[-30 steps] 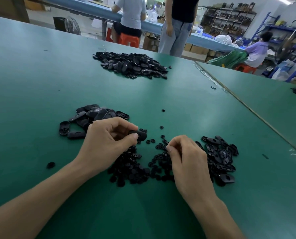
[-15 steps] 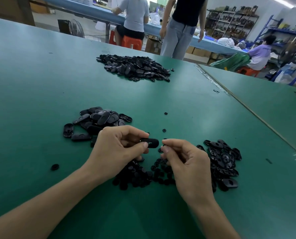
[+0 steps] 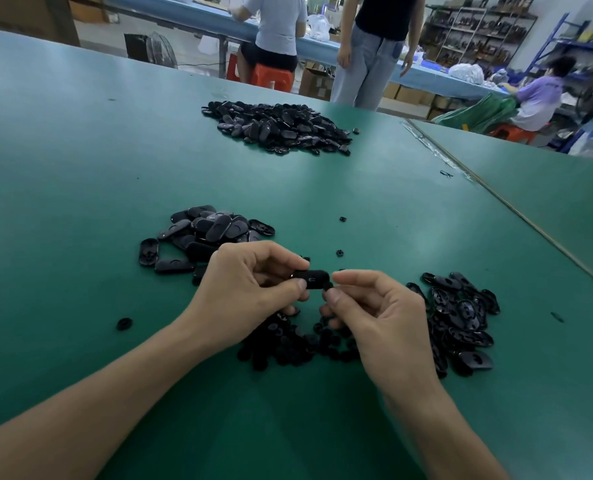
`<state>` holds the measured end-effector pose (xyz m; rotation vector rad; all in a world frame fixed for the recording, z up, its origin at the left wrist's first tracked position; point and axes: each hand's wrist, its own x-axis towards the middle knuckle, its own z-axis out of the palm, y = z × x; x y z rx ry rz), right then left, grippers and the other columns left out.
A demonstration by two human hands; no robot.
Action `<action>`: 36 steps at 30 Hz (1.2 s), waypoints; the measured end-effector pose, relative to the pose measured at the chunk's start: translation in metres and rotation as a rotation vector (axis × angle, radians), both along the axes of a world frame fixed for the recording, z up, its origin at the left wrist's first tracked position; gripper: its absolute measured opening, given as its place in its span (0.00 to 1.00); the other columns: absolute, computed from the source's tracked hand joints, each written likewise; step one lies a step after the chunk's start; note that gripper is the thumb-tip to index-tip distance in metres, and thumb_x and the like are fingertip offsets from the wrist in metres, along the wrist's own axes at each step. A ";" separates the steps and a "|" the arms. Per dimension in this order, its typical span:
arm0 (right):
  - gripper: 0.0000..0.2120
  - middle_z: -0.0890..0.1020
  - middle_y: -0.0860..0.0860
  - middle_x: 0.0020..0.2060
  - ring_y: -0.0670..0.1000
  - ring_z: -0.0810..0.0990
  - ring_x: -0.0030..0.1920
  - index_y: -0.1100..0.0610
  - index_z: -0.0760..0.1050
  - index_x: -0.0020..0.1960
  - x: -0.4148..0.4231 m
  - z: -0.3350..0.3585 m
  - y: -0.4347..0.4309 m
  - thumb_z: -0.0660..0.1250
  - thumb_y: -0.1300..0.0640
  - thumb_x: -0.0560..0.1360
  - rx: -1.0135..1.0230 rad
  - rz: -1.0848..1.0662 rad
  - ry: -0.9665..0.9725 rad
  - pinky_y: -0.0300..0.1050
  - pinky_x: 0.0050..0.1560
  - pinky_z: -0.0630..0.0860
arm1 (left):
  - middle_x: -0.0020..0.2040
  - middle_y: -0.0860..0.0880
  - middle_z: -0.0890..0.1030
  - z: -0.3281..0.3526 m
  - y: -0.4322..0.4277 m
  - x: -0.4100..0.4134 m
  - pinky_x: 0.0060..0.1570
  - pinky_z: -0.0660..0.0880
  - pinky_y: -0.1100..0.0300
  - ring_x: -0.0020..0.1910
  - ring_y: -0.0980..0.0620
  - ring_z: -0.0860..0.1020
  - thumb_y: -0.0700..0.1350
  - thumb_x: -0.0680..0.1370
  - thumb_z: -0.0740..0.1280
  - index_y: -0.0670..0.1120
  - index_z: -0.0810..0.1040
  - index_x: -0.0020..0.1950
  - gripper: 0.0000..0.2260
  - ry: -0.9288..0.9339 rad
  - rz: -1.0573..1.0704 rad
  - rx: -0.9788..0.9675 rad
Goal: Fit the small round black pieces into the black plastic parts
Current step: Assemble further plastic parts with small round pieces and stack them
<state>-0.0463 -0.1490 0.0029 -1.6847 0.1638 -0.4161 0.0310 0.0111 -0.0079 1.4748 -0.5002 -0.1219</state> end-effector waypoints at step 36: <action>0.07 0.83 0.56 0.37 0.47 0.79 0.33 0.60 0.84 0.43 -0.003 0.018 0.004 0.70 0.63 0.66 0.598 0.162 0.150 0.37 0.34 0.78 | 0.38 0.45 0.86 0.003 0.001 0.000 0.31 0.78 0.63 0.39 0.47 0.86 0.29 0.74 0.73 0.43 0.83 0.47 0.09 0.041 -0.037 -0.027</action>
